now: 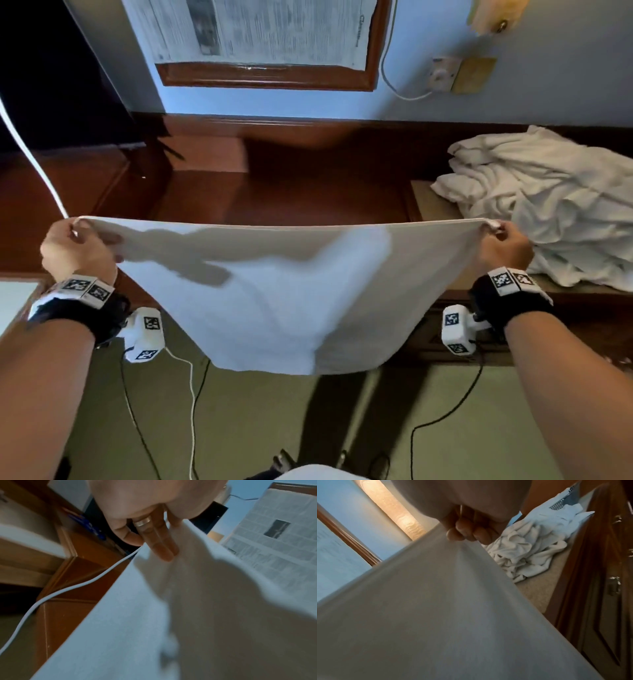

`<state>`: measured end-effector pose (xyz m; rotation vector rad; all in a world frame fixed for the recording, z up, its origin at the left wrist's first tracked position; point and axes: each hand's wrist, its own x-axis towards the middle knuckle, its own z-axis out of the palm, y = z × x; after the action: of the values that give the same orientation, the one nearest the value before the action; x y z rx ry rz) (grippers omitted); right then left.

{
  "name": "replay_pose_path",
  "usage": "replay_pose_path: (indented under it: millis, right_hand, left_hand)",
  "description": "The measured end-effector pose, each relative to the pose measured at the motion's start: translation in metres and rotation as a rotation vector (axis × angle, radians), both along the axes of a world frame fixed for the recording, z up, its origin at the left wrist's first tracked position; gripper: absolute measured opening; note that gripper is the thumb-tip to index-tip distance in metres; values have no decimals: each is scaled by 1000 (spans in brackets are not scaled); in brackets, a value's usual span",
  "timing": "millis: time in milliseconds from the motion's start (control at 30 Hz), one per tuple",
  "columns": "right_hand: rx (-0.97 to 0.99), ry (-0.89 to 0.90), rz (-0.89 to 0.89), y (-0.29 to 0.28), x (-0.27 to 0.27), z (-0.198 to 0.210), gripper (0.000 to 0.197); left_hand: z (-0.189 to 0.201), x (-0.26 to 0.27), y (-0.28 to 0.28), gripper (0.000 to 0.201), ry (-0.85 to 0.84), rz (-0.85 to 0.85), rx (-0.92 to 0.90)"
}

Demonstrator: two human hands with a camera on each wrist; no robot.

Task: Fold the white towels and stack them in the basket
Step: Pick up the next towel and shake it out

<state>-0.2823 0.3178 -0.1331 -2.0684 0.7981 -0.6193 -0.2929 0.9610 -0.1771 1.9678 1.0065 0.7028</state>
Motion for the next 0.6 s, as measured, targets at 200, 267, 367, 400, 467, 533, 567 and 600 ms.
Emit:
replay_pose_path:
  millis: [200,267,367,400,467,533,567,600]
  right_hand:
    - [267,-22,-144,11,23,-51,22]
    - [336,-20,-196,-2,38,-78,20]
    - [579,-86,-220,35,37,-45,24]
    - [636,-107,-212,51,37,-28,27]
    - [685,-134,-229,58,54,-20,29]
    - [721,-150,-228,57,77,-18,28]
    - [731,-152,-230,57,90,-17,27]
    - [726,-159,-209,56,104,-19,27]
  left_hand:
    - [41,2,-70,41,-9,99,-79]
    - [34,10,-73,37,-32,101,-162]
    - [27,31,-73,28,-184,37,-393]
    - [26,41,-73,29,-224,28,-452]
    - [27,61,-76,31,-294,46,-526]
    - [31,86,-77,29,-360,65,-562]
    - [31,100,-78,28,-394,76,-575]
    - [31,114,-78,26,-400,79,-591]
